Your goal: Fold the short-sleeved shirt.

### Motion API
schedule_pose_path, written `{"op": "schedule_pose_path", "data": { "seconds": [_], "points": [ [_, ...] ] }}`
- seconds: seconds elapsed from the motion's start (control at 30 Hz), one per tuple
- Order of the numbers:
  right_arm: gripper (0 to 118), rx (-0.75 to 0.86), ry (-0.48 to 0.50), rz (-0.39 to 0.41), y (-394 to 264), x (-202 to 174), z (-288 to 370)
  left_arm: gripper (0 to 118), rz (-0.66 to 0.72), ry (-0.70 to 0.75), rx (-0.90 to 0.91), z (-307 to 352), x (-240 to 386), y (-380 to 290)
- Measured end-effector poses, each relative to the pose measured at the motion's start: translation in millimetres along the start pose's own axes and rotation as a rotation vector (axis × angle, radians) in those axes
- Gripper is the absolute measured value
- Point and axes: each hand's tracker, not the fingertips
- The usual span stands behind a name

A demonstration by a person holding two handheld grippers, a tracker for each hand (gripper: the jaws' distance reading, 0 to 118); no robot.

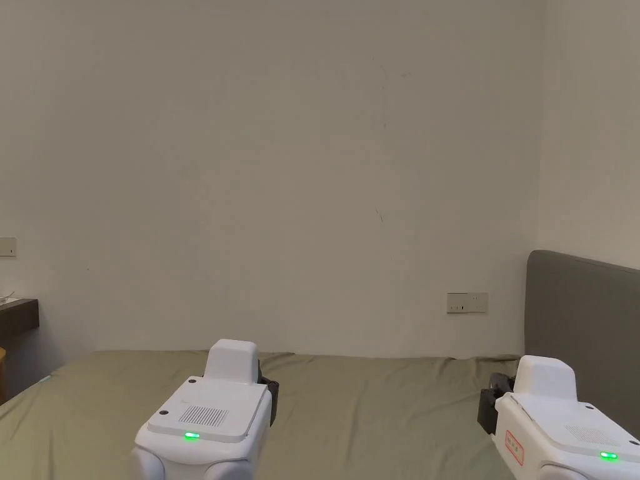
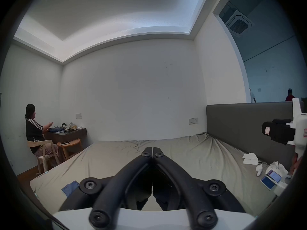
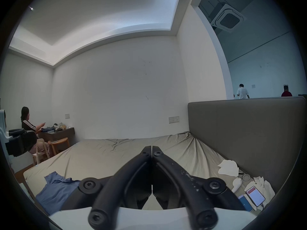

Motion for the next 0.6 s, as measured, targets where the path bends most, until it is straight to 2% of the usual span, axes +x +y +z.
{"op": "schedule_pose_path", "data": {
  "seconds": [0.13, 0.3, 0.43, 0.6],
  "points": [
    [1, 0.007, 0.016, 0.040, -1.4, -19.1, 0.1, 0, 0.003, 0.048, 0.012, 5.6, -11.8, 2.5],
    [1, -0.008, 0.186, 0.046, -3.6, -72.6, -22.1, 0, 0.005, 0.199, 0.012, 27.8, -62.9, -0.7],
    [1, -0.009, 0.345, 0.072, -8.4, -139.9, -38.7, 0, -0.002, 0.381, -0.017, 67.4, -122.9, -12.5],
    [1, -0.044, 0.593, 0.097, -22.6, -243.8, -44.1, 0, 0.008, 0.690, -0.062, 142.1, -198.3, -29.8]
  ]
}}
